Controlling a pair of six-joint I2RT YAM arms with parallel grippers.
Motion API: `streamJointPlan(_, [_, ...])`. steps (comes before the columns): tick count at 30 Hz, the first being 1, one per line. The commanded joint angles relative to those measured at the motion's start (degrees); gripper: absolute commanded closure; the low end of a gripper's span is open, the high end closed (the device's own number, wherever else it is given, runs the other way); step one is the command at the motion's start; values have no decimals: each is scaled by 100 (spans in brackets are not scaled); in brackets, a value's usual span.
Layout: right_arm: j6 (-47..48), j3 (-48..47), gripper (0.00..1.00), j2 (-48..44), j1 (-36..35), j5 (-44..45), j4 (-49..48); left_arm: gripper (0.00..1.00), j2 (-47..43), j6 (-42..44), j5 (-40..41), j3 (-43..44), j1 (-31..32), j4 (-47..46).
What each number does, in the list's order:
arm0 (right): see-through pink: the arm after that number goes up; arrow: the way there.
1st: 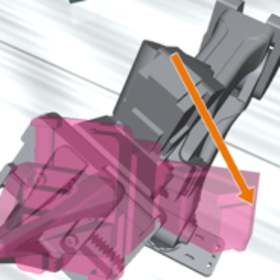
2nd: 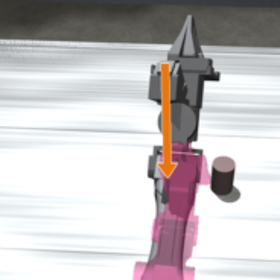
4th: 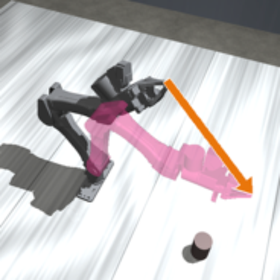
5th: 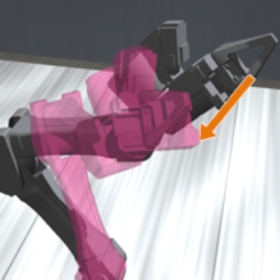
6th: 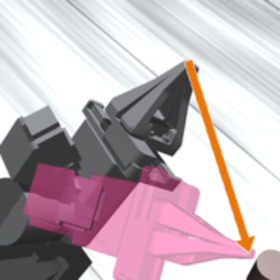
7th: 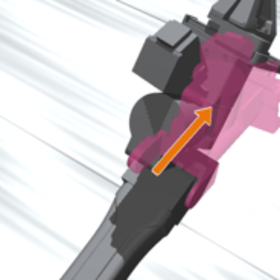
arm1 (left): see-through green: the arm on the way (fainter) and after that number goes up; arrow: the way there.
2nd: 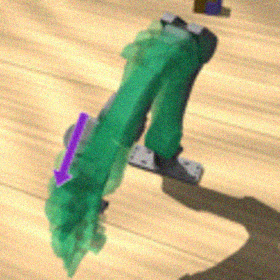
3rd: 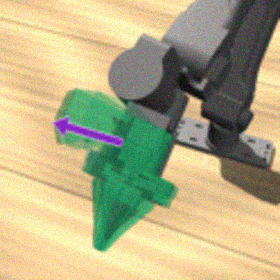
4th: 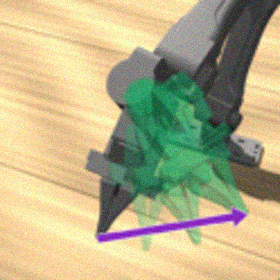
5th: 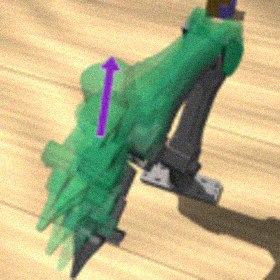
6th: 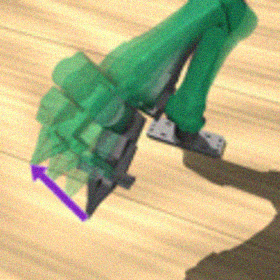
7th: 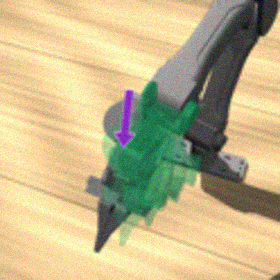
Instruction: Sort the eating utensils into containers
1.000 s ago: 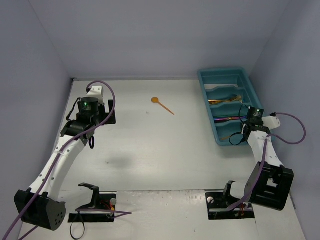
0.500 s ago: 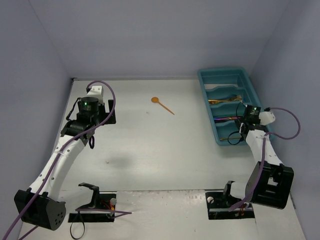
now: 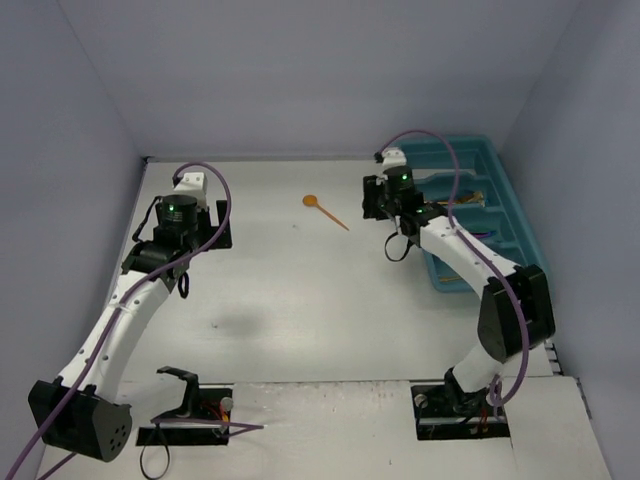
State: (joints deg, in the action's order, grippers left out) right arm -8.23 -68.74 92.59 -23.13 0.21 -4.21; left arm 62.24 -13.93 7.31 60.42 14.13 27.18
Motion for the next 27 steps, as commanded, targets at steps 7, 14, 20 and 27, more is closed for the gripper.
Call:
streamJointPlan(7, [1302, -1466, 50, 1766, -283, -1257, -142, 9, 27, 41, 78, 162, -24, -222])
streamJointPlan(14, [1389, -2143, 48, 2692, -415, -1366, -124, 9, 131, 42, 63, 161, -24, -236])
streamJointPlan(20, [1381, -2604, 48, 3274, -482, -1259, -116, 9, 175, 40, 65, 159, -24, -222])
streamJointPlan(27, [1362, -2976, 48, 3647, -541, -1061, -107, 9, 175, 57, 98, 148, -10, -222])
